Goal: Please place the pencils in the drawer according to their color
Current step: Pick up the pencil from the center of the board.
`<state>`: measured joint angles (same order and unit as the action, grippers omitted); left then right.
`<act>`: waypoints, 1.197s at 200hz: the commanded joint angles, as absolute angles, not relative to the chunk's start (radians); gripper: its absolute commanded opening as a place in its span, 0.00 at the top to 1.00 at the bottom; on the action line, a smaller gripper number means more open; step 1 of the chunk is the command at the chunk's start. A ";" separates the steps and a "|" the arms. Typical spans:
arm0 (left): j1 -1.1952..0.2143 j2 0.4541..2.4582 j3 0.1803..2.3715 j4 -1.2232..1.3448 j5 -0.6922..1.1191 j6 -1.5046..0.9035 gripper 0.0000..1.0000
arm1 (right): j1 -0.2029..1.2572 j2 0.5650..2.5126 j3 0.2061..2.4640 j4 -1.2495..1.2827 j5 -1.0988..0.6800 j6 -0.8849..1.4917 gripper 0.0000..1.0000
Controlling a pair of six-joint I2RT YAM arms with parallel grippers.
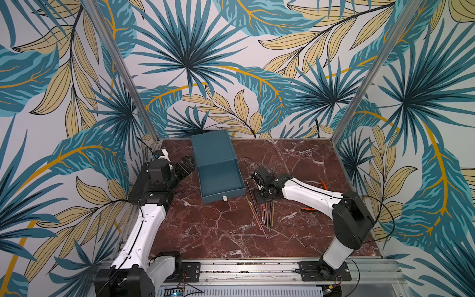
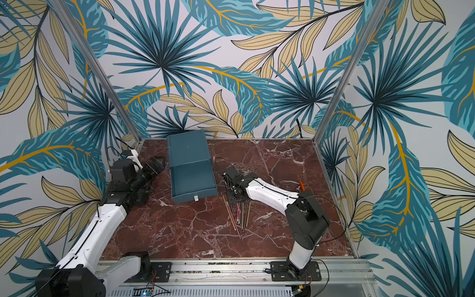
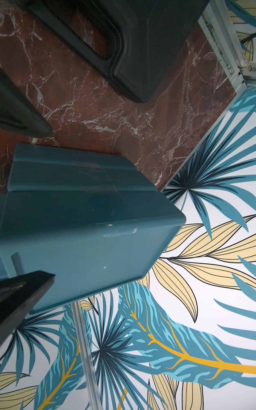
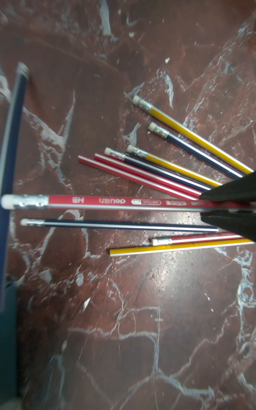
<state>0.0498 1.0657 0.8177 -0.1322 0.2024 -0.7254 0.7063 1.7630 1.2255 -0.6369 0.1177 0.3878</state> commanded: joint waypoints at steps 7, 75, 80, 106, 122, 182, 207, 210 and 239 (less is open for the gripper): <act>0.066 1.040 0.808 -0.135 0.206 -0.718 0.01 | 0.701 1.832 1.230 -0.639 0.093 0.385 0.98; 0.066 1.034 0.804 -0.141 0.197 -0.714 0.00 | 0.702 1.926 1.270 -0.615 0.054 0.396 0.88; 0.065 1.034 0.802 -0.142 0.198 -0.712 0.00 | 0.702 1.928 1.271 -0.613 0.054 0.397 0.87; 0.066 1.032 0.803 -0.145 0.198 -0.710 0.00 | 0.700 1.928 1.269 -0.613 0.057 0.403 0.82; 0.066 1.031 0.804 -0.147 0.198 -0.711 0.00 | 0.700 1.924 1.267 -0.613 0.060 0.405 0.81; 0.067 1.032 0.802 -0.144 0.199 -0.711 0.00 | 0.700 1.903 1.253 -0.614 0.072 0.410 0.87; 0.067 1.031 0.802 -0.144 0.201 -0.712 0.00 | 0.700 1.888 1.249 -0.613 0.070 0.413 0.87; 0.067 1.032 0.802 -0.143 0.201 -0.712 0.00 | 0.700 1.885 1.249 -0.614 0.071 0.413 0.87; 0.067 1.031 0.802 -0.143 0.200 -0.712 0.00 | 0.700 1.860 1.240 -0.619 0.078 0.412 0.87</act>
